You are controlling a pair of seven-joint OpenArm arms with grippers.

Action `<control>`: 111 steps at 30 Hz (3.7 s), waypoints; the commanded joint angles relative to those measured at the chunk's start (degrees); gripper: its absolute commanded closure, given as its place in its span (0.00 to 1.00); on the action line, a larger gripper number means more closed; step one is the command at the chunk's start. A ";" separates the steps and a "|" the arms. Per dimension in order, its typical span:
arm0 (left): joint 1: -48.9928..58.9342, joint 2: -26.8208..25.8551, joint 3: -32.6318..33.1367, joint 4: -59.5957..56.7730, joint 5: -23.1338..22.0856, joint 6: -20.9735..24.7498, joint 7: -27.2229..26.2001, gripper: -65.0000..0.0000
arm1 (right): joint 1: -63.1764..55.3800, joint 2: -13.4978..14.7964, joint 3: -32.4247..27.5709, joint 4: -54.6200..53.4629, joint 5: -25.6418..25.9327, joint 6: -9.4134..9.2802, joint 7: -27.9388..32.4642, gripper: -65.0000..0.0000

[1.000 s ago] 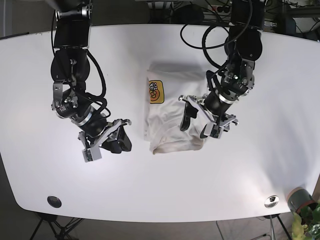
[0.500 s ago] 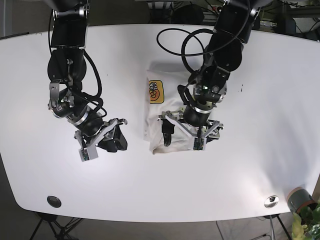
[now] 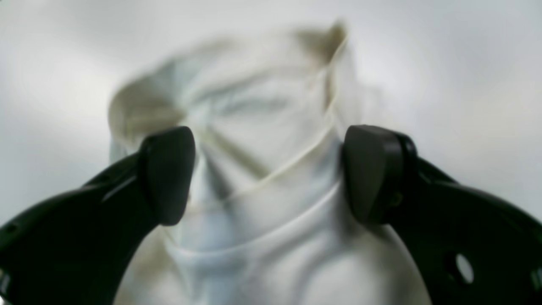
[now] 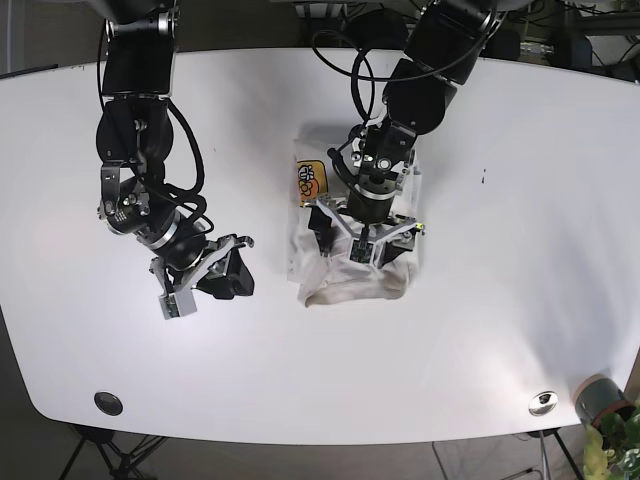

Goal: Fold the T-shirt properly

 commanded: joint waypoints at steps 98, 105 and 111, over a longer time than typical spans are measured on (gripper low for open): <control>-6.57 -53.21 -16.32 -30.74 -17.12 -36.82 -20.90 0.20 | -3.14 1.61 3.06 6.49 5.63 -0.22 1.62 0.70; -3.41 -46.44 -23.88 -21.15 -16.77 -33.83 -20.73 0.20 | -4.02 2.05 3.06 9.74 -5.01 -0.04 1.71 0.70; -0.24 -39.49 -23.88 -11.04 -16.15 -23.99 -20.73 0.20 | -7.01 2.05 4.03 10.88 -12.83 0.22 7.51 0.70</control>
